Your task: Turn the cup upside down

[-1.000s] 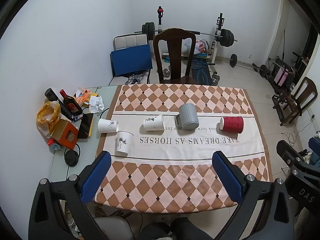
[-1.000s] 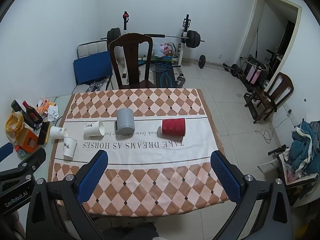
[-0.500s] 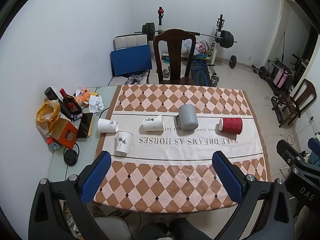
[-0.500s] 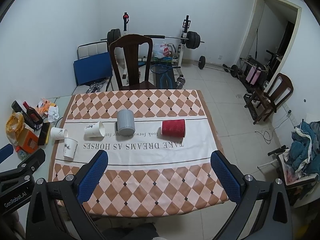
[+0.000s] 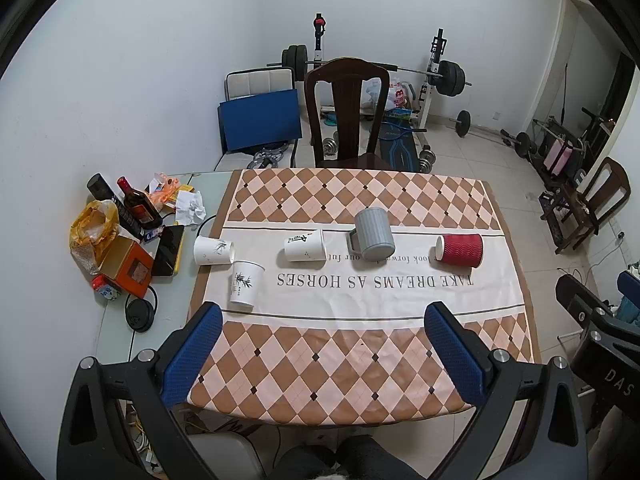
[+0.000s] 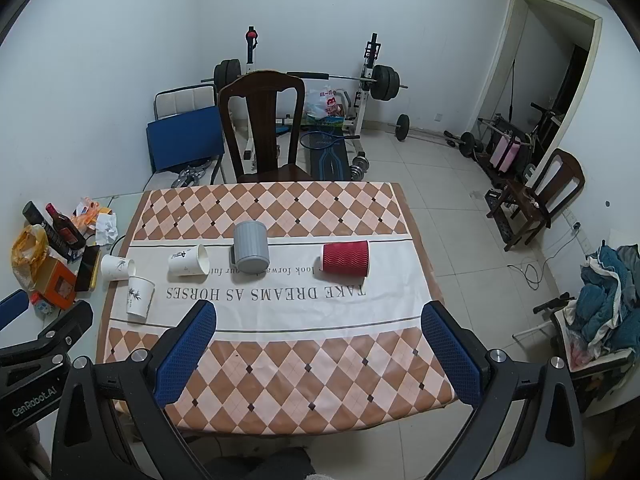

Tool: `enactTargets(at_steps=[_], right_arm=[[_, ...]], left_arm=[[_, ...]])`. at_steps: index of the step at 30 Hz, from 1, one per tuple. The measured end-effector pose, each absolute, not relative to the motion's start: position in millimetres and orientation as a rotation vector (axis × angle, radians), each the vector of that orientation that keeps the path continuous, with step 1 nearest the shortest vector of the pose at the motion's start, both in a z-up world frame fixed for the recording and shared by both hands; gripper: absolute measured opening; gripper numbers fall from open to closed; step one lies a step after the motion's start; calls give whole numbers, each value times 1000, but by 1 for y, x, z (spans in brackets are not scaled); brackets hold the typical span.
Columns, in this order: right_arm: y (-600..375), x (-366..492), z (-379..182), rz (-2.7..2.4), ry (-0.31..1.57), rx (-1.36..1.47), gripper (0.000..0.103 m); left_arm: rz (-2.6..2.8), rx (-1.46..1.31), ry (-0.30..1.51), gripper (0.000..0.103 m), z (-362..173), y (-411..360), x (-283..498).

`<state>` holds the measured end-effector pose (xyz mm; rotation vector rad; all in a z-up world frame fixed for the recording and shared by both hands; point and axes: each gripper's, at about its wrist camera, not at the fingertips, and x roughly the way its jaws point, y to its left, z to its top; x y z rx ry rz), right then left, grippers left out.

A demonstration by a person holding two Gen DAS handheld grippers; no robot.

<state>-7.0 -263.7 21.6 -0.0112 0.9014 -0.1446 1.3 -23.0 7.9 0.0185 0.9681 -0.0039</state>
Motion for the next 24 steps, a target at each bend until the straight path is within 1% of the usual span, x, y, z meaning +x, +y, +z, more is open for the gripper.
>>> enactTargets(at_steps=[8, 11, 24], right_arm=[[-261, -8, 22, -143, 901, -14, 103], [-263, -8, 22, -143, 901, -13, 103], [-261, -10, 22, -145, 897, -15, 103]], left_arm=[[-8, 12, 966, 103, 10, -23, 3], [-15, 11, 964, 103, 20, -32, 6], [-15, 8, 963, 103, 21, -33, 6]])
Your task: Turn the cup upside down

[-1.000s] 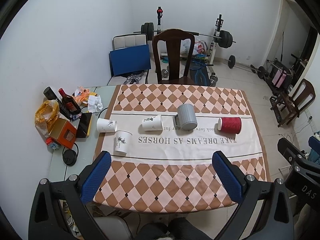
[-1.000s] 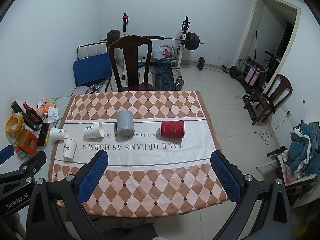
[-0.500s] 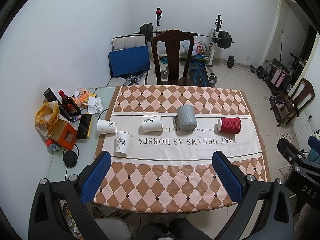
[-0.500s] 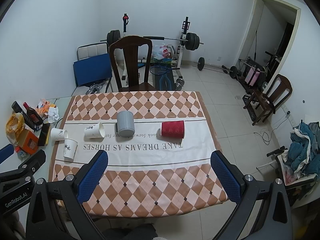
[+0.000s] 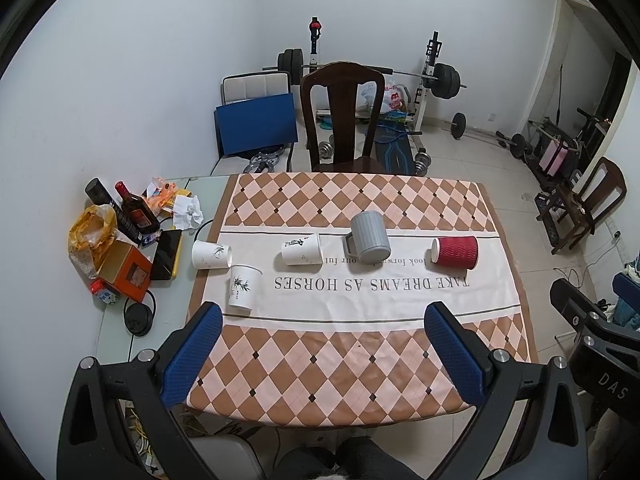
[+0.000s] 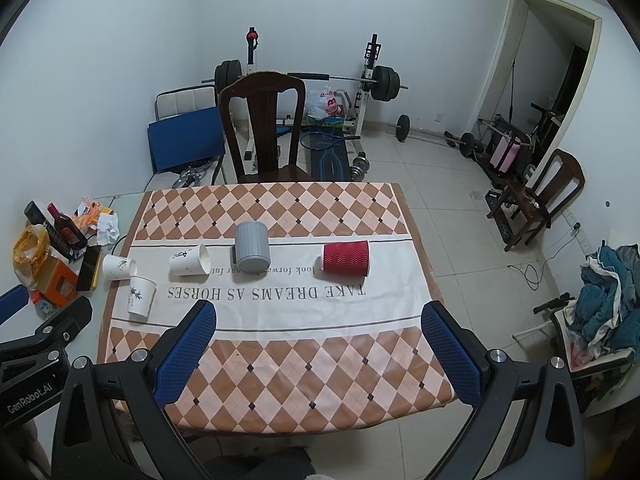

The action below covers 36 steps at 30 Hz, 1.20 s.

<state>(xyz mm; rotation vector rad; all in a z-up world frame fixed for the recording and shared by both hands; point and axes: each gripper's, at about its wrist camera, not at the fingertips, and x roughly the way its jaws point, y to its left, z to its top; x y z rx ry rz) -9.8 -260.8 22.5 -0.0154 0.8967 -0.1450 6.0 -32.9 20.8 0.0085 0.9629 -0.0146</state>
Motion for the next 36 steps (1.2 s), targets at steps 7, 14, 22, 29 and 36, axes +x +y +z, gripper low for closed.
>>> enactTargets(at_steps=[7, 14, 22, 29, 36], right_arm=[[-260, -10, 29, -144, 901, -12, 103], [-258, -10, 50, -155, 905, 10, 103], [-254, 18, -13, -243, 989, 15, 103], [-251, 56, -130, -261, 1141, 8, 103], [-245, 93, -230, -224, 1280, -27, 103]], left_arm=[[-16, 6, 962, 103, 20, -31, 5], [-39, 6, 969, 103, 26, -44, 12], [10, 60, 972, 103, -32, -20, 45], [36, 82, 1116, 103, -121, 9, 82], [8, 46, 1263, 103, -194, 15, 111]])
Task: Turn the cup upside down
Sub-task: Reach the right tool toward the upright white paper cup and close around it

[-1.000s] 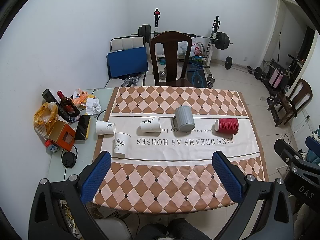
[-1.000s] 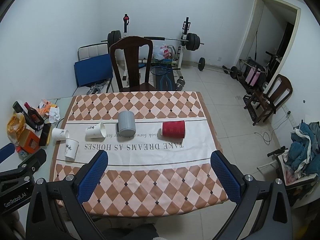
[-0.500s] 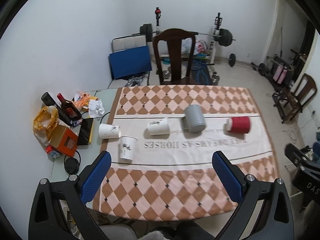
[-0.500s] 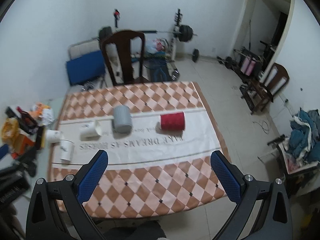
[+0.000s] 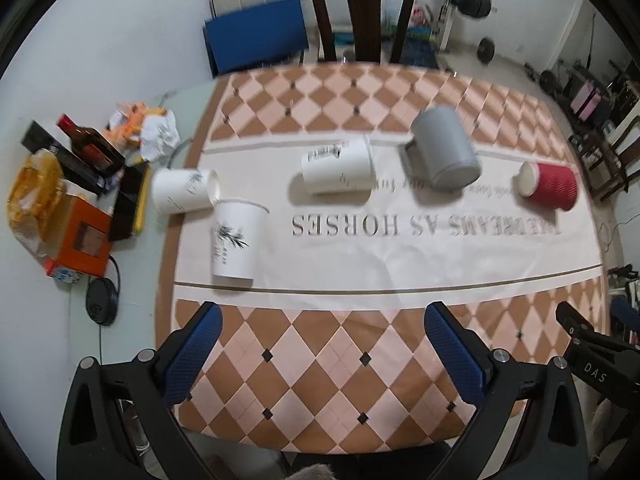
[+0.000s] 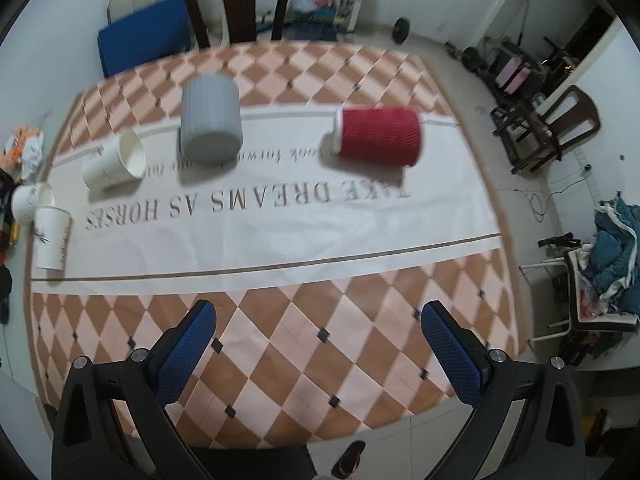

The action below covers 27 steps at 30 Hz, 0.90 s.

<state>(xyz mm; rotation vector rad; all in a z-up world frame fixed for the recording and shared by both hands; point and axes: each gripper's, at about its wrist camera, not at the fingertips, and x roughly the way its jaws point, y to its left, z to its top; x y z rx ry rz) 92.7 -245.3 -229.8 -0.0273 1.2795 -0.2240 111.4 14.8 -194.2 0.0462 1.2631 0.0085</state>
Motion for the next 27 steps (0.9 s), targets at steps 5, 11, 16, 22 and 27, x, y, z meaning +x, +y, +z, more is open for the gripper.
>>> enactTargets(at_steps=[5, 11, 16, 22, 27], right_arm=[[-244, 129, -274, -188, 1353, -58, 103], [-259, 169, -307, -199, 1438, -32, 103], [-273, 196, -327, -201, 1495, -25, 103], [-274, 219, -341, -182, 1499, -47, 103], [-273, 232, -344, -172, 1481, -62, 103]], left_arm=[[18, 51, 1338, 103, -228, 9, 142], [11, 265, 1336, 103, -250, -6, 193], [-99, 646, 1277, 103, -266, -25, 229], [-264, 932, 1271, 97, -301, -41, 250], [-323, 1012, 1291, 78, -329, -53, 260]])
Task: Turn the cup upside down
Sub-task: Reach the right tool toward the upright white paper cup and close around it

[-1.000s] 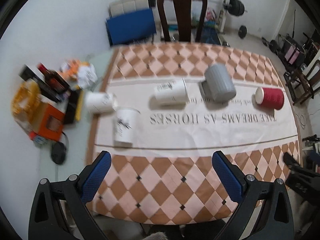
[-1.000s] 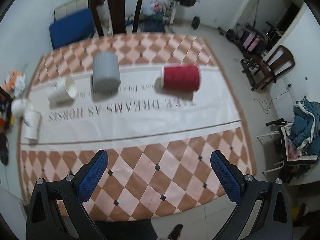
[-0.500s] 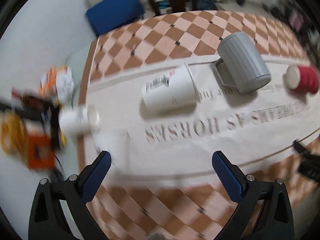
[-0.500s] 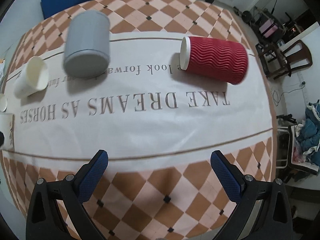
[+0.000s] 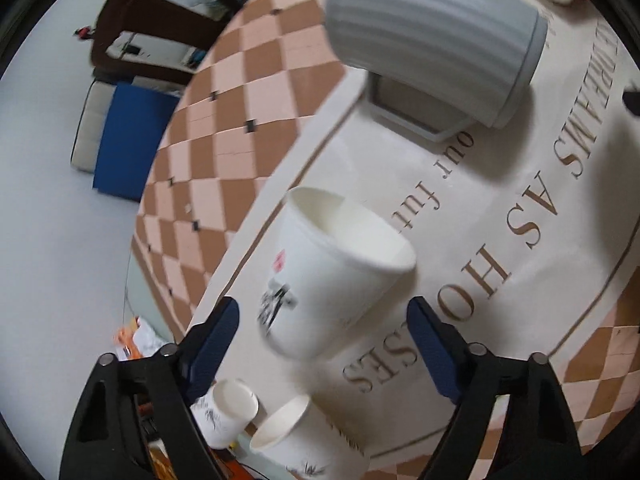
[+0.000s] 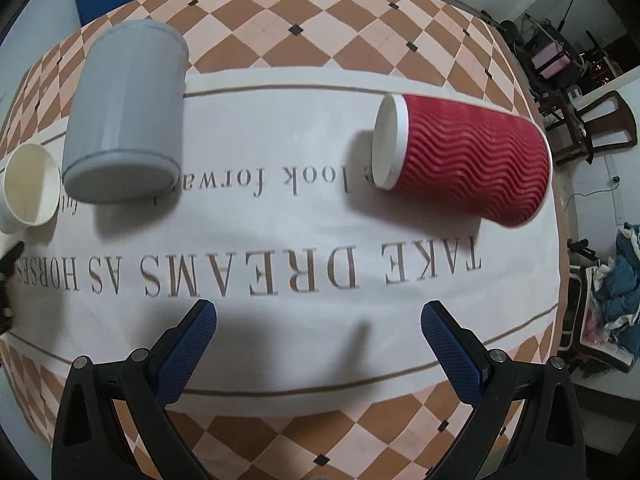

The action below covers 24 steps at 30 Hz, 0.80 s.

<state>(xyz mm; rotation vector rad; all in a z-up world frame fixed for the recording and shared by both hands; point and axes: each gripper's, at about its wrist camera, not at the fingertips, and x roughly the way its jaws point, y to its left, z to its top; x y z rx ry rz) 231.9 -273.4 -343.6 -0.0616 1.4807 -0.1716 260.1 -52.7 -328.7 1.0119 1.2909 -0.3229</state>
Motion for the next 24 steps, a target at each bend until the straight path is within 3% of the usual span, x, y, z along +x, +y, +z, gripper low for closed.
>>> enactTargets(at_steps=[2, 11, 24], right_arm=[[-275, 234, -342, -176, 1472, -66, 103], [-290, 240, -341, -187, 1477, -51, 103], [-298, 201, -339, -262, 1551, 10, 103]], left_arm=[[-318, 1055, 1272, 66, -337, -57, 264], [-305, 963, 1268, 62, -325, -59, 278], [-296, 89, 1693, 62, -301, -22, 244]])
